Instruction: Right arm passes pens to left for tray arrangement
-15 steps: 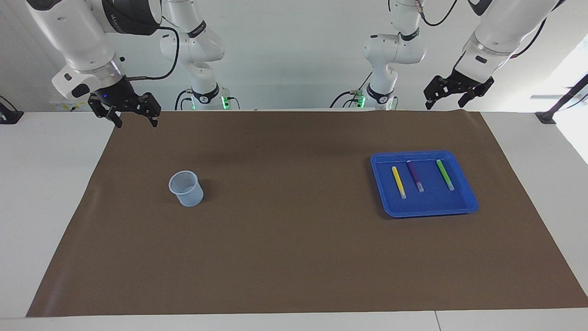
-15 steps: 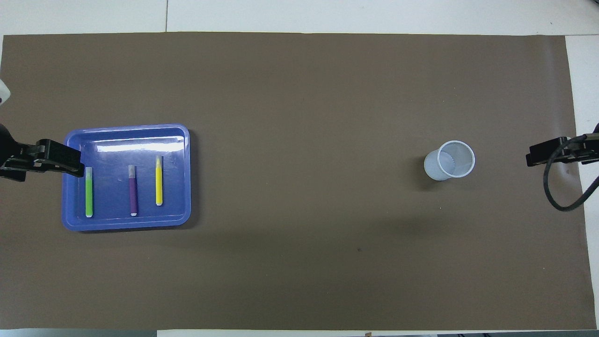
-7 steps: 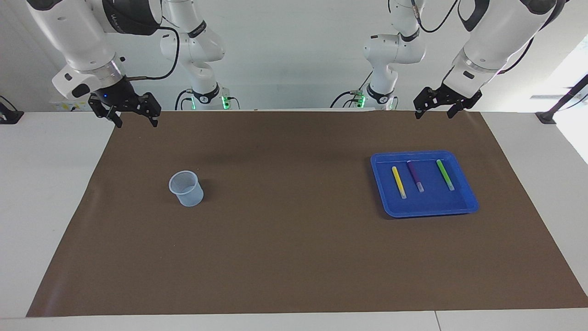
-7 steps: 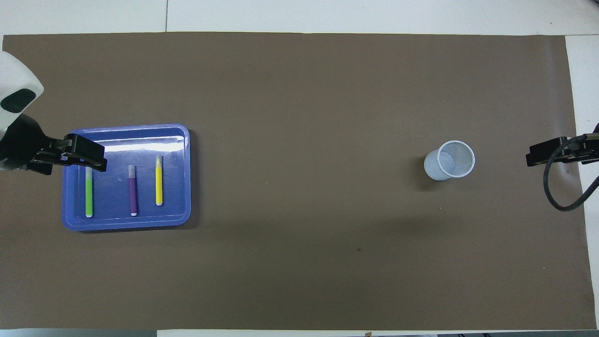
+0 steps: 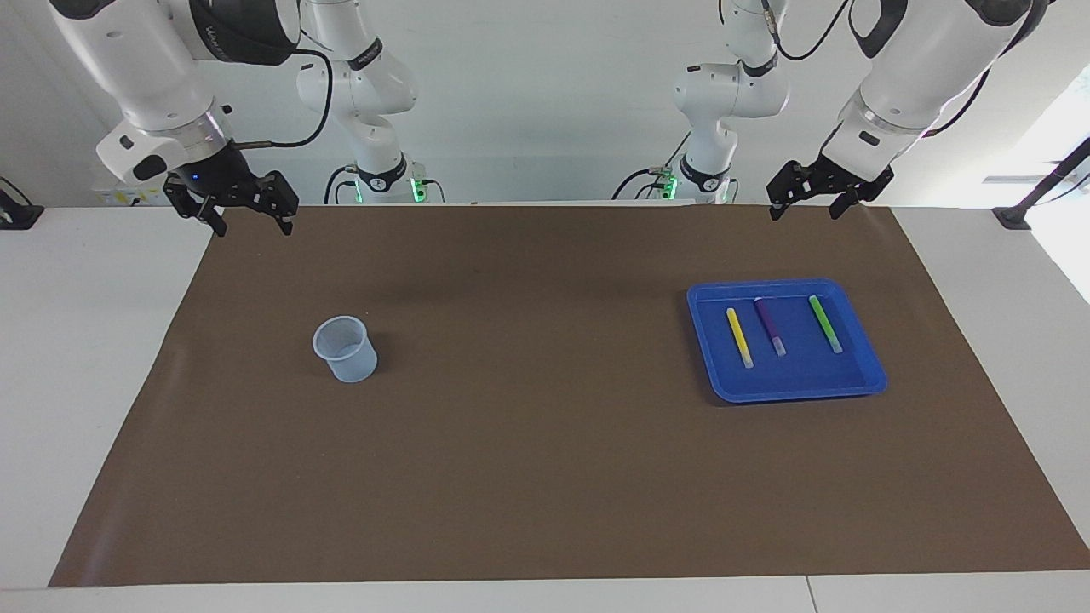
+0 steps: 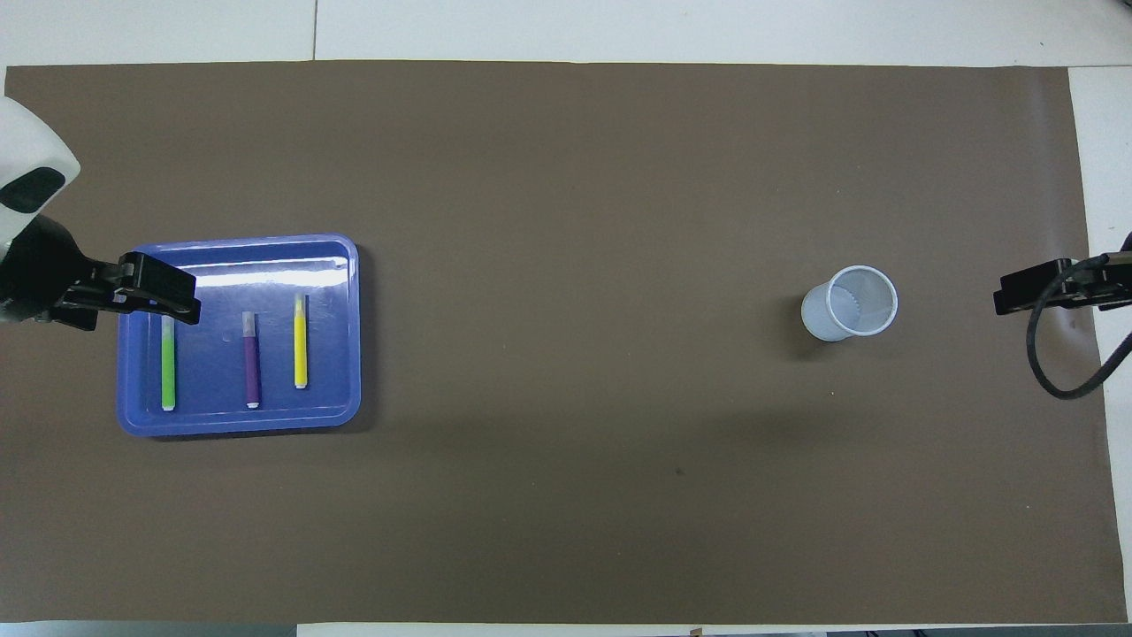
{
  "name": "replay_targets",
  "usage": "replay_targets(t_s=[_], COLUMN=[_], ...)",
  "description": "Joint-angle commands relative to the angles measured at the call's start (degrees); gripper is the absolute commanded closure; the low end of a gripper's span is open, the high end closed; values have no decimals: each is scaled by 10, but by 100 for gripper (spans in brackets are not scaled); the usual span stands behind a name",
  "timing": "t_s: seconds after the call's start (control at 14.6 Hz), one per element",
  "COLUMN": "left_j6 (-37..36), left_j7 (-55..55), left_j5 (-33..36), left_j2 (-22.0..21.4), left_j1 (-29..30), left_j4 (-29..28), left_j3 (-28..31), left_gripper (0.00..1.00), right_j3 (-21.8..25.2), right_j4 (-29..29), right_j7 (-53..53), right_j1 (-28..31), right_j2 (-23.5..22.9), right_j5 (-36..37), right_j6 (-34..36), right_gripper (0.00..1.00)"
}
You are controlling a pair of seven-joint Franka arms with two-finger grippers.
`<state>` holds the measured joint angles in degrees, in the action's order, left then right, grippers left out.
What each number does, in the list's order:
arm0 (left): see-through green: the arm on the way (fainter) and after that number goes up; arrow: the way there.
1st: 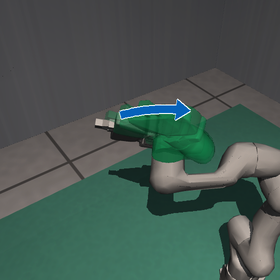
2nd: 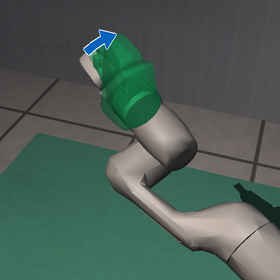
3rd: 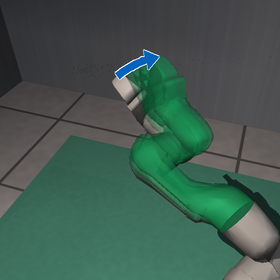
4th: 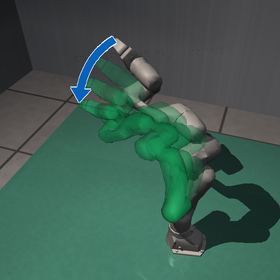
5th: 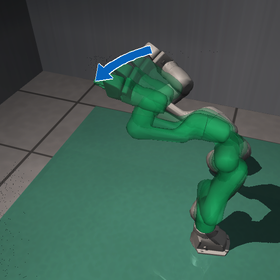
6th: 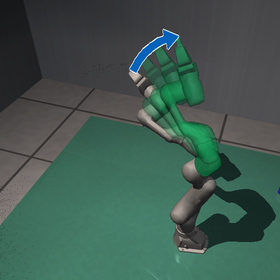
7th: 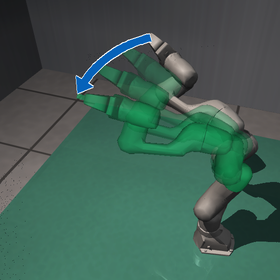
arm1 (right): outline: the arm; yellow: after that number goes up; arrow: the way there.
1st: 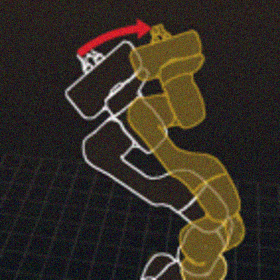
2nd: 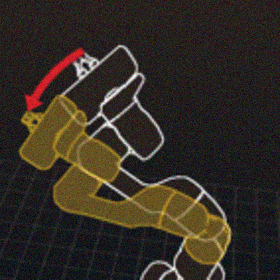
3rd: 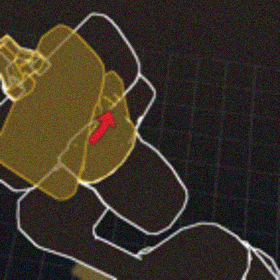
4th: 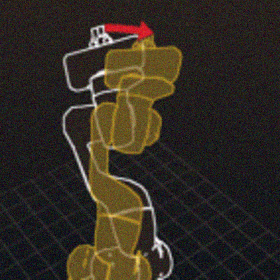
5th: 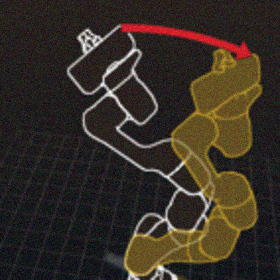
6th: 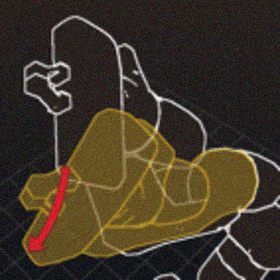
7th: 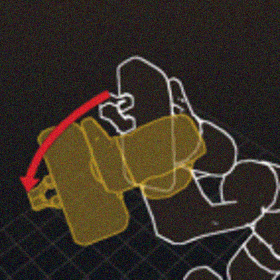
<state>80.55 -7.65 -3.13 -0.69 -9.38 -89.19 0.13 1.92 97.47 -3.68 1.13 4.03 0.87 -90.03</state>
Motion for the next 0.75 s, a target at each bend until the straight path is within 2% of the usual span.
replay_targets(t_s=[0.0, 0.68], left_j6=[5, 7], left_j7=[-3, -3], left_j5=[0, -3], left_j2=[-5, -5], left_j1=[10, 10], left_j4=[-3, -1], left_j3=[-7, -6], left_gripper=[0, 0], right_j3=[-4, -6], right_j4=[3, 2], right_j7=[4, 4], right_j1=[2, 5], right_j2=[5, 3], right_j5=[-10, -13], right_j6=[6, -1], right_gripper=[0, 0])
